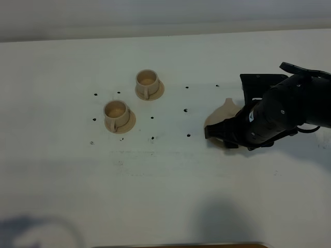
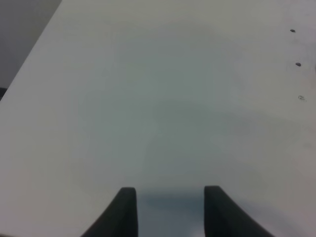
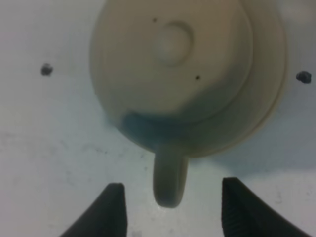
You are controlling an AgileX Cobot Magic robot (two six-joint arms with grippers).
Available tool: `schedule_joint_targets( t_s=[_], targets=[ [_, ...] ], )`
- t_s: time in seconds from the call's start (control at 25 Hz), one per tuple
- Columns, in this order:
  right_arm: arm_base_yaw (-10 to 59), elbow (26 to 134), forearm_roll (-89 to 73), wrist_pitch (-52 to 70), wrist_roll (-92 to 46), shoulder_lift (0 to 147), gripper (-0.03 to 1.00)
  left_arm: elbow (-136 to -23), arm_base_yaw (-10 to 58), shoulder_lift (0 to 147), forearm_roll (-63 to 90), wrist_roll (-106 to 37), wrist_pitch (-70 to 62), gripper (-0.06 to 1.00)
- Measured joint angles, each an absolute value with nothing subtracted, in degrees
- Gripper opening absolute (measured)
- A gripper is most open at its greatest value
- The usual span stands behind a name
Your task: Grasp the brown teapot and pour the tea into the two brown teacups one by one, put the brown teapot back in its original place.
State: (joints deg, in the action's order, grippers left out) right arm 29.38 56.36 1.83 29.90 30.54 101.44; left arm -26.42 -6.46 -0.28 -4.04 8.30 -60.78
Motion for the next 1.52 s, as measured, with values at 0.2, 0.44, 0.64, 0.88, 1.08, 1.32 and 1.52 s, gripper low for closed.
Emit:
schedule_joint_targets(
  t_s=[0.2, 0.44, 0.64, 0.88, 1.08, 1.32, 1.52],
  targets=[
    [29.4, 56.4, 2.3, 30.5, 30.5, 103.4, 0.45, -26.4, -6.5, -0.3, -4.0, 8.3, -60.8, 0.31],
    [29.2, 58.3, 3.2, 30.8, 30.5, 104.3, 0.45, -26.4, -6.5, -0.3, -4.0, 8.3, -60.8, 0.31],
    [29.1, 59.3, 4.7, 31.2, 30.5, 104.3, 0.45, -26.4, -6.5, -0.3, -4.0, 8.3, -60.8, 0.31],
    [29.1, 59.3, 4.9, 31.5, 30.5, 104.6, 0.45, -26.4, -6.5, -0.3, -4.0, 8.3, -60.8, 0.31],
    [29.1, 59.3, 4.9, 31.5, 30.5, 104.7, 0.45, -26.4, -6.5, -0.3, -4.0, 8.3, -60.8, 0.31],
    [29.1, 59.3, 5.3, 31.4, 30.4, 105.2, 0.45, -26.4, -6.5, -0.3, -4.0, 8.3, -60.8, 0.31],
    [29.1, 59.3, 6.0, 30.9, 31.0, 105.2, 0.45, -26.4, -6.5, -0.3, -4.0, 8.3, -60.8, 0.31]
  ],
)
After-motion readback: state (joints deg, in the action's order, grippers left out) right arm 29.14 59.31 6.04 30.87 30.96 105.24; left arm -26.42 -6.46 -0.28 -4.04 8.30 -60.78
